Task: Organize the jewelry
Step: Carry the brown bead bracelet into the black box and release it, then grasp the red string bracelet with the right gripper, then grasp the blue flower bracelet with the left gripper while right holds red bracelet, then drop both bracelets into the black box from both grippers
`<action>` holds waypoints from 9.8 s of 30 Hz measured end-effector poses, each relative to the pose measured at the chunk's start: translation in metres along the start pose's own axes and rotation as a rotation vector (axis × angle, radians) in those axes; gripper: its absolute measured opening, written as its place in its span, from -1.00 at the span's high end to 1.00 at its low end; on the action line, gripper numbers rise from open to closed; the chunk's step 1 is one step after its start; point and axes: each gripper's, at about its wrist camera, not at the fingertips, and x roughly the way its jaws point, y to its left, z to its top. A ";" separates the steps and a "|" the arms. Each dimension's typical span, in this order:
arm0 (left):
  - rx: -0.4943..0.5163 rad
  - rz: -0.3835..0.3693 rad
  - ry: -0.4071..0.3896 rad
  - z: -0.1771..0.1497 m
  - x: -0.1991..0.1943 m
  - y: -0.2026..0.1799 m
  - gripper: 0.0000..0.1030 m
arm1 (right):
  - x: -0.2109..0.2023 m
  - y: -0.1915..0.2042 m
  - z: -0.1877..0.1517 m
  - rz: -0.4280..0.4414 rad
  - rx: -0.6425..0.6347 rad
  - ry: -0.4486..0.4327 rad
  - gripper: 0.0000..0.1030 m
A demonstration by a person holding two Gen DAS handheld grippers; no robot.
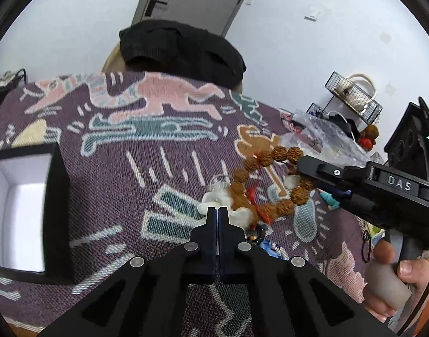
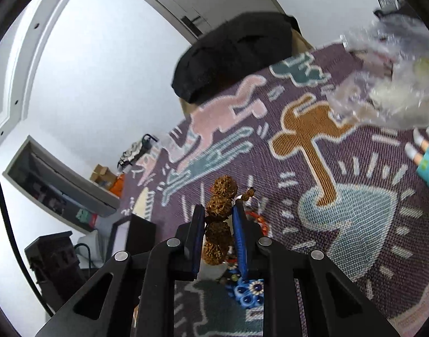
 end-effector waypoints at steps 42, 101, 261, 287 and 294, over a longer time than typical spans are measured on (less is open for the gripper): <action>-0.059 0.244 -0.162 0.027 -0.119 0.105 1.00 | 0.020 0.153 -0.030 0.149 -0.238 0.012 0.59; -0.017 0.202 -0.208 0.010 -0.133 0.059 -0.91 | -0.038 0.055 -0.028 -0.094 -0.223 -0.025 -0.84; -0.152 0.324 -0.182 0.006 -0.168 0.162 -0.49 | 0.087 0.241 -0.062 0.171 -0.427 0.121 0.85; -0.043 0.265 -0.198 0.011 -0.151 0.092 -0.72 | 0.022 0.125 -0.054 -0.006 -0.268 0.029 -0.42; -0.014 0.236 -0.199 0.012 -0.140 0.068 -0.72 | 0.000 0.098 -0.053 -0.026 -0.228 -0.006 -0.42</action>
